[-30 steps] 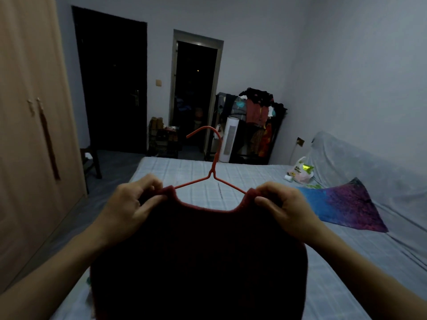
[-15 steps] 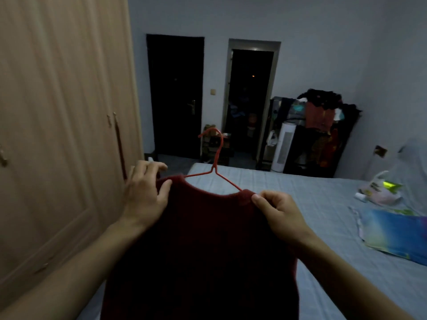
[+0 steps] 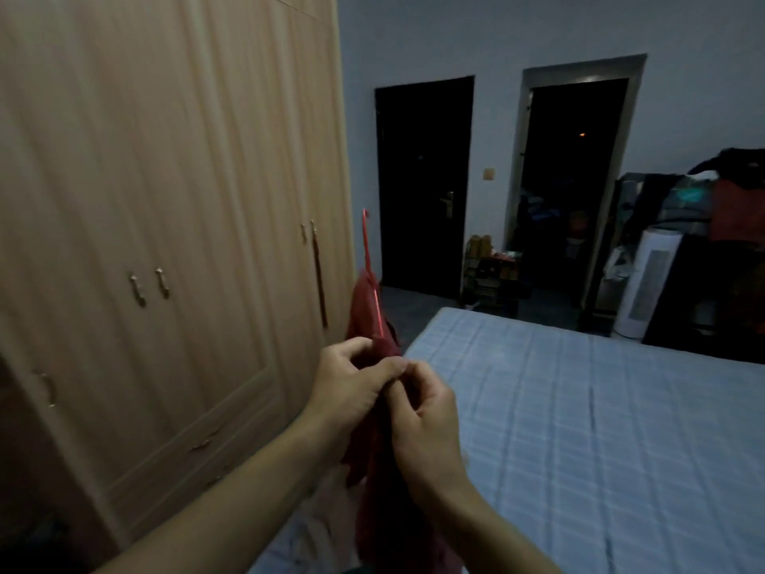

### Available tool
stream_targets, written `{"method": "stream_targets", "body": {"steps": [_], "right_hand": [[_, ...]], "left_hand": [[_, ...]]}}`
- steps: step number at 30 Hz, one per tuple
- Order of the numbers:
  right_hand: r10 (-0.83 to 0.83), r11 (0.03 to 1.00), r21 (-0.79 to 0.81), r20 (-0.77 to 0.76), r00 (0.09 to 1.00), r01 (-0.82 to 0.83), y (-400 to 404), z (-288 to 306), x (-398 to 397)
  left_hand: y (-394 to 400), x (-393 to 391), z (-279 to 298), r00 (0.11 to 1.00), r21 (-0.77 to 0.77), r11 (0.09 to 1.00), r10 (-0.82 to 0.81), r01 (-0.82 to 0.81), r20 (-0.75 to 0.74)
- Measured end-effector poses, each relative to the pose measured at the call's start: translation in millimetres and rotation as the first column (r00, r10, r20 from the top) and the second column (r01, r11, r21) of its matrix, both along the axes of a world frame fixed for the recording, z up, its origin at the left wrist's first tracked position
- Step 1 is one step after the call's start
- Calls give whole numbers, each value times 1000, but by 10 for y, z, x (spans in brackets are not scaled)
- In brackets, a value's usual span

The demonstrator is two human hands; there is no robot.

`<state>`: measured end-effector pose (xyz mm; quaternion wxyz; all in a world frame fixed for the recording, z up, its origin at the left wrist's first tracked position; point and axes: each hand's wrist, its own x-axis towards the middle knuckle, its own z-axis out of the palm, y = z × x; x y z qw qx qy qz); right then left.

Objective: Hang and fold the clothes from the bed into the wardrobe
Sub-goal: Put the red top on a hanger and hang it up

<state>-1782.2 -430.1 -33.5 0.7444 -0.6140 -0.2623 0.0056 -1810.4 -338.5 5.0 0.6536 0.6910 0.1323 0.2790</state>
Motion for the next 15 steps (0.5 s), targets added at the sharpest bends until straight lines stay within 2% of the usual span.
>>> {"method": "stream_targets", "body": {"steps": [2,4,6,7,11,13,15], "right_hand": [[149,988,38,-6,989,-148,102,-75,-47],[350,937,25,-27,936,-349,167,-88,-37],[526,849,-24,-79,847,-529,224,-66,-5],[551,828,-68,-89,830,-557,261,-75,7],[481,847,-239,-35,876,-474,383,-176,-34],[409,890,-252,75,910,-379,385,-219,-26],[279,942,-261,260,925,-211,393,-219,33]], "left_hand": [[178,-84,10,999,-35,999,-18,16,-33],[394,-206,-10,996,-57,997,-46,42,-73],[574,-321,-74,991,36,999,-8,13,-131],[647,-360,-131,987,121,992,40,-21,-154],[887,-520,-354,960,409,904,214,-125,-179],[1044,-681,-396,956,472,872,238,-132,-173],[1229,-903,-398,954,494,859,247,-134,-171]]}}
